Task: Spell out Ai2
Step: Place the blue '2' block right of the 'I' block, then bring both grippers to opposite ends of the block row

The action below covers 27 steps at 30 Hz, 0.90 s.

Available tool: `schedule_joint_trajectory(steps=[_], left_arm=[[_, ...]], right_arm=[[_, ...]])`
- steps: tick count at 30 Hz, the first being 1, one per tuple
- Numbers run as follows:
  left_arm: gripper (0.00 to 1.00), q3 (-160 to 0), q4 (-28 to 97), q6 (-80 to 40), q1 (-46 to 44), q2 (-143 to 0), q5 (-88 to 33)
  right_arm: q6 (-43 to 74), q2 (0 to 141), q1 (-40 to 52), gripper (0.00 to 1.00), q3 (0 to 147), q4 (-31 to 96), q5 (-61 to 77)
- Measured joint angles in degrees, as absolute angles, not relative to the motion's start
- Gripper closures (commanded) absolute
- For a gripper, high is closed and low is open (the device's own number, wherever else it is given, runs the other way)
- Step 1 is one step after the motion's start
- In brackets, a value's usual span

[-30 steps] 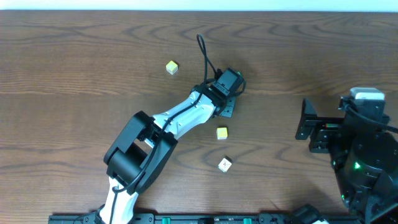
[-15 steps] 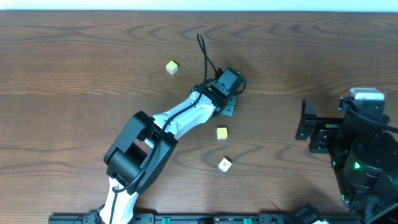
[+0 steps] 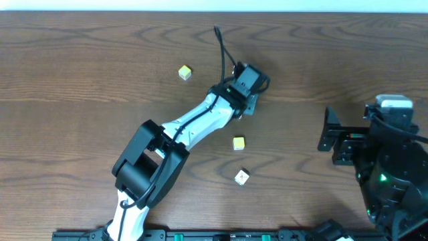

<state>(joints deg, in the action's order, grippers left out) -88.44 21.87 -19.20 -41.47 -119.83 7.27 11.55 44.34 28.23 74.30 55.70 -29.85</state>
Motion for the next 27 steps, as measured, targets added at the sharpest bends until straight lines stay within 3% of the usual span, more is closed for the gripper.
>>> schedule_joint_trajectory(steps=[2,3,4,5,6,8,13,17,20,27], left_arm=[[0.46,-93.25,24.84,-18.26,-41.47,-119.83,9.28],[0.55,-95.42,26.0,-18.02,-41.45,-119.83,9.96],[0.72,-97.93,28.12,-18.04,-41.39,-119.83,10.61],[0.87,-100.38,30.57,-17.85,-41.25,-119.81,11.22],[0.94,-102.37,32.67,-17.8,-41.01,-119.55,11.84],[0.94,-105.08,37.3,-17.45,-40.01,-118.63,12.93],[0.94,-106.19,50.13,-17.61,-28.95,-112.57,11.2],[0.94,-106.21,52.88,-16.51,-16.75,-110.63,2.31],[0.95,-103.48,52.36,-15.03,-11.29,-110.56,-5.37],[0.94,-86.08,40.97,-13.1,-10.41,-110.54,-20.8]], right_arm=[[11.55,45.08,27.27,0.03,74.08,56.1,-29.85],[11.53,45.63,26.57,0.16,73.69,56.14,-29.87],[11.35,46.35,25.45,0.36,72.99,56.12,-29.78],[11.35,47.4,23.79,0.7,72.05,56.1,-28.88],[11.44,48.58,21.89,0.85,71.2,56.14,-27.75],[10.98,51.16,17.17,0.99,69.87,56.27,-23.73],[8.84,54.96,-1.45,0.99,66.96,52.56,-5.89],[6.76,56.8,-14.74,0.99,62.81,44.93,13.17],[6.26,64.16,-17.34,0.99,57.67,39.77,26.09],[7.68,90.59,-15.94,0.99,53.43,27.83,47.86]])
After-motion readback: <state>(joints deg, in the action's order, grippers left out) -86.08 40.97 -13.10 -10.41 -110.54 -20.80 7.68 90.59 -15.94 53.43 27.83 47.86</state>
